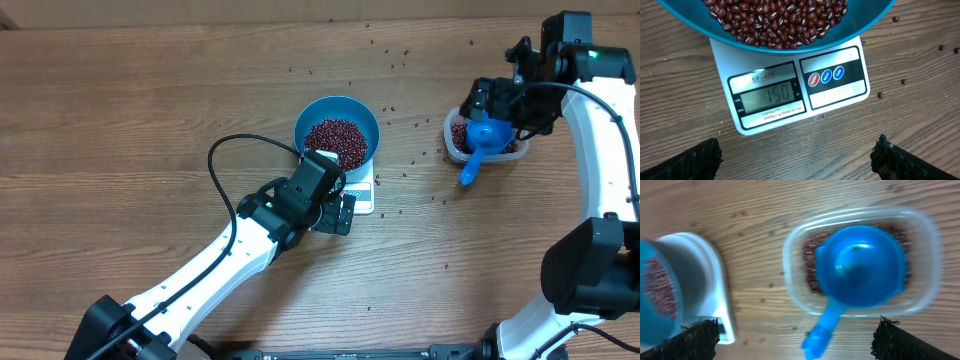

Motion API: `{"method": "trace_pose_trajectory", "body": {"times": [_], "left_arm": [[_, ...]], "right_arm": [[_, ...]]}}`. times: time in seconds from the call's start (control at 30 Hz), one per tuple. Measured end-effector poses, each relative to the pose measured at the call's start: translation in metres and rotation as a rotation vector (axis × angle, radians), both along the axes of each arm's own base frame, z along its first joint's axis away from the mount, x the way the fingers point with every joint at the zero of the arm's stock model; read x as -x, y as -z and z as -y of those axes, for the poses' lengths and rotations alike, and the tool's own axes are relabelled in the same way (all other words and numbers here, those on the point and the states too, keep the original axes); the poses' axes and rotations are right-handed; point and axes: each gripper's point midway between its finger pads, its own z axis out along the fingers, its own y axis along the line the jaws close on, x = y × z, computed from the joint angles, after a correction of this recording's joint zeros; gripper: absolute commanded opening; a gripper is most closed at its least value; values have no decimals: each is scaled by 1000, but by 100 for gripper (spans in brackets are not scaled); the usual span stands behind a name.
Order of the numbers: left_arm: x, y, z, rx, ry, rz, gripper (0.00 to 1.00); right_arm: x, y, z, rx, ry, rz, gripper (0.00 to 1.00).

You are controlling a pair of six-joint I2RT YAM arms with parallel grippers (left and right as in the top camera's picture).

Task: Scoop item into bowl and weigh 150g on scale
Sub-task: 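Scoop red beans from the clear tub with the right gripper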

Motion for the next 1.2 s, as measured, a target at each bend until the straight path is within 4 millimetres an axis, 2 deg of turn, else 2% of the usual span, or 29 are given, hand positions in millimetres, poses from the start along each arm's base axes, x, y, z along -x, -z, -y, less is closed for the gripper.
{"method": "trace_pose_trajectory", "body": {"times": [0.07,0.23,0.27,0.5,0.77,0.9,0.97,1.07,1.2], "left_arm": [[0,0,0,0,0,0,100],[0,0,0,0,0,0,100],[0,0,0,0,0,0,100],[0,0,0,0,0,0,100],[3,2,-2,-11,0,-14,99],[5,3,-4,-18,0,-22,100],[5,4,-4,-19,0,-23,99],[5,4,-4,-19,0,-23,99],[5,4,-4,-19,0,-24,100]], "right_arm": [[0,-3,-12,-69,-19,5,98],[-2,-15,-38,-208,-71,37,66],[-3,-16,-42,-224,-80,44,64],[-5,-18,-92,-226,-157,53,64],[-12,-20,-178,-86,-287,169,67],[-13,-23,-208,-14,-314,236,69],[-13,-23,-214,10,-307,248,68],[-14,-22,-209,36,-274,245,66],[-8,-11,-179,119,-137,164,66]]}}
